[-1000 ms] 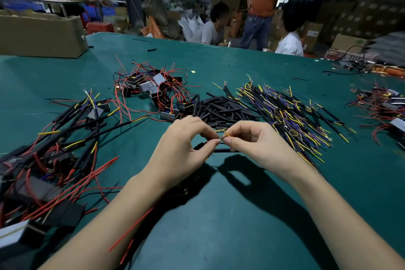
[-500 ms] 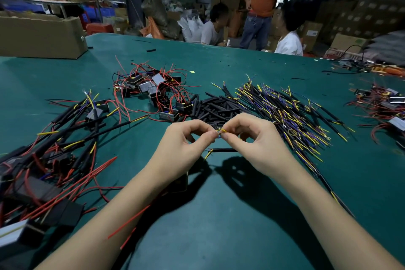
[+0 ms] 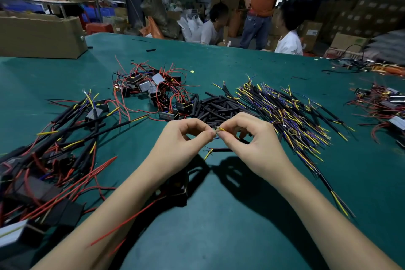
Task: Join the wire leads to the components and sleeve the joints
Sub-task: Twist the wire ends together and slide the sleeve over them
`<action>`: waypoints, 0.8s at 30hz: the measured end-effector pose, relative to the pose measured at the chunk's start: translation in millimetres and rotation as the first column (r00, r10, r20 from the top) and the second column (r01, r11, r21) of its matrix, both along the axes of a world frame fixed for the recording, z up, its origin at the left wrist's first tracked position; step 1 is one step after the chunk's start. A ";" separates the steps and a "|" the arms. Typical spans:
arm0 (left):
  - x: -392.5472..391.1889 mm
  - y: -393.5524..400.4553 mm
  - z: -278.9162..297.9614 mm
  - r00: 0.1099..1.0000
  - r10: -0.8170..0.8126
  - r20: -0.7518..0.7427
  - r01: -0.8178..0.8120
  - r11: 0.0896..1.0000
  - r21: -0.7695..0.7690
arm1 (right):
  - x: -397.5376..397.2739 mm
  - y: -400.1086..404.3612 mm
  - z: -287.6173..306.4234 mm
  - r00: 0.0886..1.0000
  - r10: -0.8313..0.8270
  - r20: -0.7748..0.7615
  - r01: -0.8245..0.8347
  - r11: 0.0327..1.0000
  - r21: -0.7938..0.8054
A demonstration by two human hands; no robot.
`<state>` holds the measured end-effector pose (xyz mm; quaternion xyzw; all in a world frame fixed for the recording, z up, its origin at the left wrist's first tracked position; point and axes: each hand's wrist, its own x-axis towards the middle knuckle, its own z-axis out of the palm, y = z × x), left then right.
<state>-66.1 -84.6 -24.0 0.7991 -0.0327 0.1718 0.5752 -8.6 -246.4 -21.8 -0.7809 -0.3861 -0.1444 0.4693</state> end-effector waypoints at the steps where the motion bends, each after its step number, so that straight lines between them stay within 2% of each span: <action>1: -0.3 -0.2 0.3 1.000 0.013 0.021 -0.014 0.999 0.046 | -0.5 0.4 0.1 1.000 -0.011 0.021 0.011 1.000 -0.002; 4: -0.5 0.4 1.2 0.997 0.020 0.077 -0.029 0.992 0.120 | -2.7 1.5 -0.3 0.992 -0.038 0.117 0.040 0.999 -0.021; 7: 0.1 2.3 -0.3 0.999 0.009 0.050 -0.014 0.995 0.102 | -3.7 3.4 -1.4 0.978 -0.042 0.206 0.049 0.998 -0.025; 13: 0.8 8.3 0.2 0.971 -0.165 -0.170 0.130 0.971 -0.199 | -2.1 1.9 -4.3 0.908 -0.031 0.418 0.070 0.995 -0.078; 15: 1.3 10.5 0.1 0.947 -0.231 -0.222 0.169 0.949 -0.267 | -2.2 2.3 -4.8 0.858 -0.034 0.512 0.102 0.989 -0.104; 17: 1.2 11.0 0.2 0.935 -0.267 -0.232 0.191 0.933 -0.305 | -2.5 2.3 -4.6 0.843 -0.030 0.537 0.109 0.987 -0.117; 19: 1.6 10.1 -0.5 0.948 -0.236 -0.214 0.166 0.939 -0.300 | -3.9 2.9 -3.8 0.904 -0.034 0.427 0.086 0.991 -0.103; 21: 2.3 8.3 -1.9 0.974 -0.162 -0.156 0.118 0.959 -0.258 | -4.7 3.6 -3.3 0.979 -0.023 0.203 0.032 0.998 -0.044; 24: 3.6 6.8 -4.0 0.995 -0.081 -0.059 0.072 0.986 -0.148 | -4.4 4.1 -1.7 0.996 -0.004 -0.088 0.010 0.998 0.063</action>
